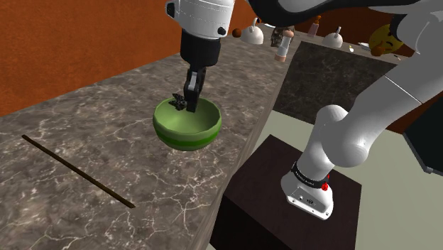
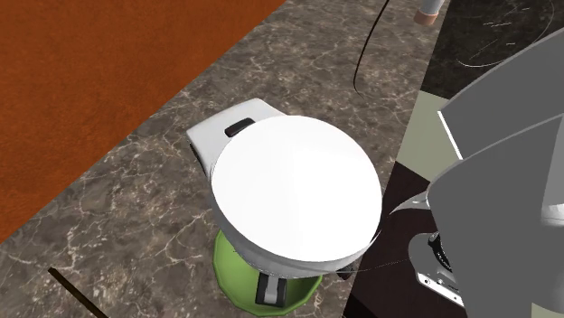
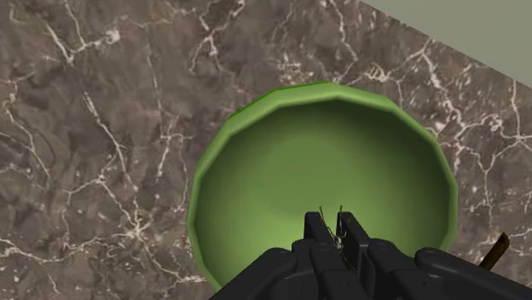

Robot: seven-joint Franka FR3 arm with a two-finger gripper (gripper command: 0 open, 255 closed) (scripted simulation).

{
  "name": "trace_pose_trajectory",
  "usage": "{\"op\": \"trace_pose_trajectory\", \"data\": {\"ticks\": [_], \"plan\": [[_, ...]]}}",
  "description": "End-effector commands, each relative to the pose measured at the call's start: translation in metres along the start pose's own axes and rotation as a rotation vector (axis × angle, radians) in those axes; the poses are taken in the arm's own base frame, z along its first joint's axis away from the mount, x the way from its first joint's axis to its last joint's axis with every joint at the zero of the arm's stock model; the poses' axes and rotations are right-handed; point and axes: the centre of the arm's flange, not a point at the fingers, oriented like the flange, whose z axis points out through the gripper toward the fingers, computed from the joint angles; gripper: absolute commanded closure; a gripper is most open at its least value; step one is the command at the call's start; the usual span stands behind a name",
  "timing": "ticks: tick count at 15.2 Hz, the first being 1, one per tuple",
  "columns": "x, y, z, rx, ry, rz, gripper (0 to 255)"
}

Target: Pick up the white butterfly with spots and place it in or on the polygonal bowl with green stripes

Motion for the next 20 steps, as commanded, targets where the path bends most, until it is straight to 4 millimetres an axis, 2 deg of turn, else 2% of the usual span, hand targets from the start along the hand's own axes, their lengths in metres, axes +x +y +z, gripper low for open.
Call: {"op": "trace_pose_trajectory", "data": {"ticks": [1,2,3,8,12,20], "plan": [[0.0,0.0,0.0,0.0,0.0,0.0,255],[0.0,0.0,0.0,0.0,0.0,0.0,255],[0.0,0.0,0.0,0.0,0.0,0.0,0],[0.0,0.0,0.0,0.0,0.0,0.0,0],[0.0,0.0,-0.05,0.0,0.0,0.0,0],[0.0,0.0,-0.05,0.0,0.0,0.0,0]]}}
